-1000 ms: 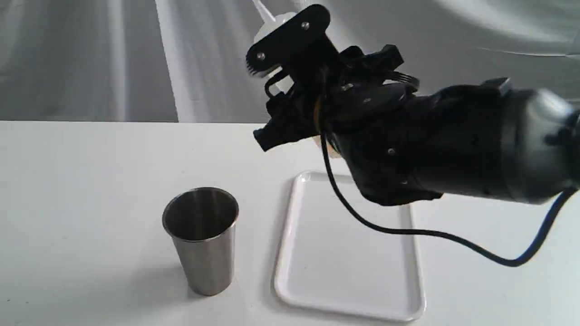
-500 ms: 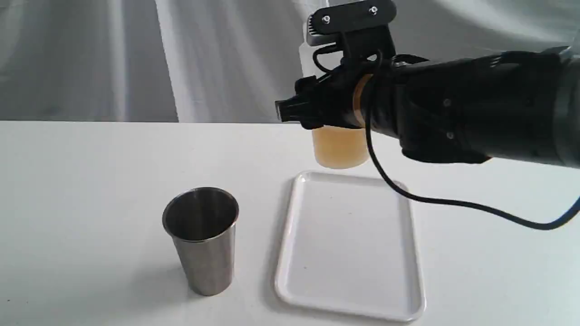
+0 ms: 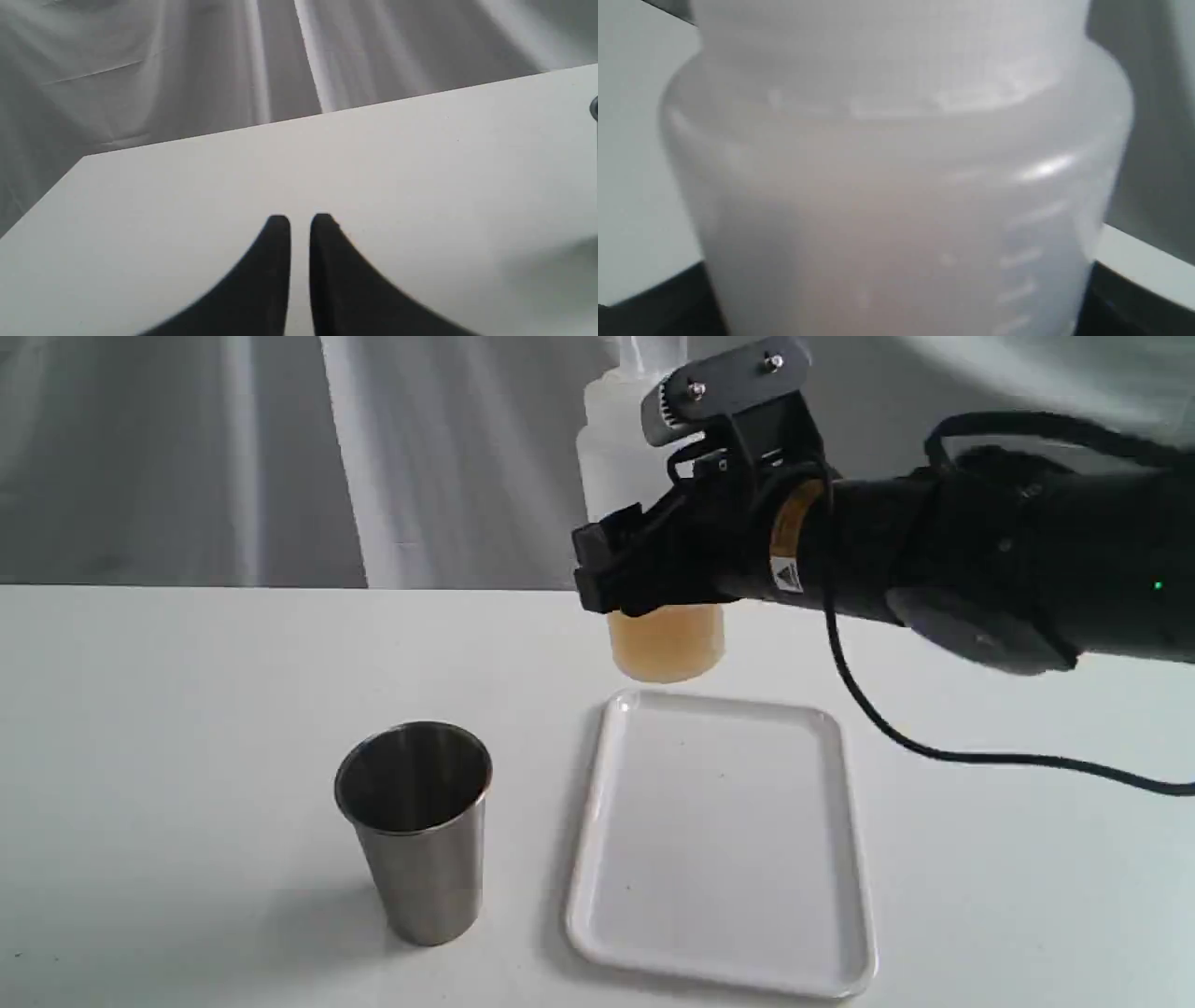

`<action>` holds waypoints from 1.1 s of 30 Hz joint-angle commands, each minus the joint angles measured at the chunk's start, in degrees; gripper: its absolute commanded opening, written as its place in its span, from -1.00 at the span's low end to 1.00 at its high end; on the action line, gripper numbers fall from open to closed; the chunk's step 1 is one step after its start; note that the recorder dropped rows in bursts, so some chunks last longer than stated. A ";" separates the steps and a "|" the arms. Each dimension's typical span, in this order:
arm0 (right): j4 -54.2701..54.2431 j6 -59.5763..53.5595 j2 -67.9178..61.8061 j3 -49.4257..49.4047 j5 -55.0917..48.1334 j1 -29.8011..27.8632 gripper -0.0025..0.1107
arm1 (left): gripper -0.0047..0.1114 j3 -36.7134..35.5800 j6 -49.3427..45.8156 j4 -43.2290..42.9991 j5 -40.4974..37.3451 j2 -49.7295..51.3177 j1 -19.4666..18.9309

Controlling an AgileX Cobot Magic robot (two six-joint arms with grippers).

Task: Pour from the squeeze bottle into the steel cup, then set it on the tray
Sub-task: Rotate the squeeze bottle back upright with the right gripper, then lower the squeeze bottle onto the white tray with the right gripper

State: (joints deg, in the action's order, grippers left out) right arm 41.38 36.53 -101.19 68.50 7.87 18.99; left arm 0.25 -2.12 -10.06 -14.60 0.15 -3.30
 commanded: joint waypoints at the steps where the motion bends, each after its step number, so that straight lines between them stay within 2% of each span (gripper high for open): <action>1: -14.20 -18.34 0.94 -4.91 11.73 -0.46 -0.96 | -0.78 -0.25 0.41 0.02 0.71 -0.15 -0.14; 5: -25.20 -29.63 0.94 -12.19 25.77 -0.46 -0.96 | -0.78 -0.25 0.41 0.02 0.71 -0.15 -0.14; 9: -32.16 -35.58 0.45 -17.15 33.87 -0.46 -0.96 | -0.78 -0.25 0.31 0.02 0.71 -0.15 -0.14; 18: -34.34 -39.45 -4.15 -21.69 44.94 -0.46 -0.96 | -0.78 -0.25 0.31 0.02 0.71 -0.15 -0.14; 22: -39.63 -39.45 -6.88 -23.41 51.29 -0.46 -0.96 | -0.78 -0.25 0.41 0.02 0.71 -0.15 -0.14; 33: -39.44 -39.50 -11.61 -24.04 52.72 -0.46 -0.96 | -0.78 -0.25 0.30 0.02 0.71 -0.15 -0.14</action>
State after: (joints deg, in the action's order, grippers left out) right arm 2.24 -2.61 -112.76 44.47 57.52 18.80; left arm 0.25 -2.12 -10.06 -14.60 0.15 -3.30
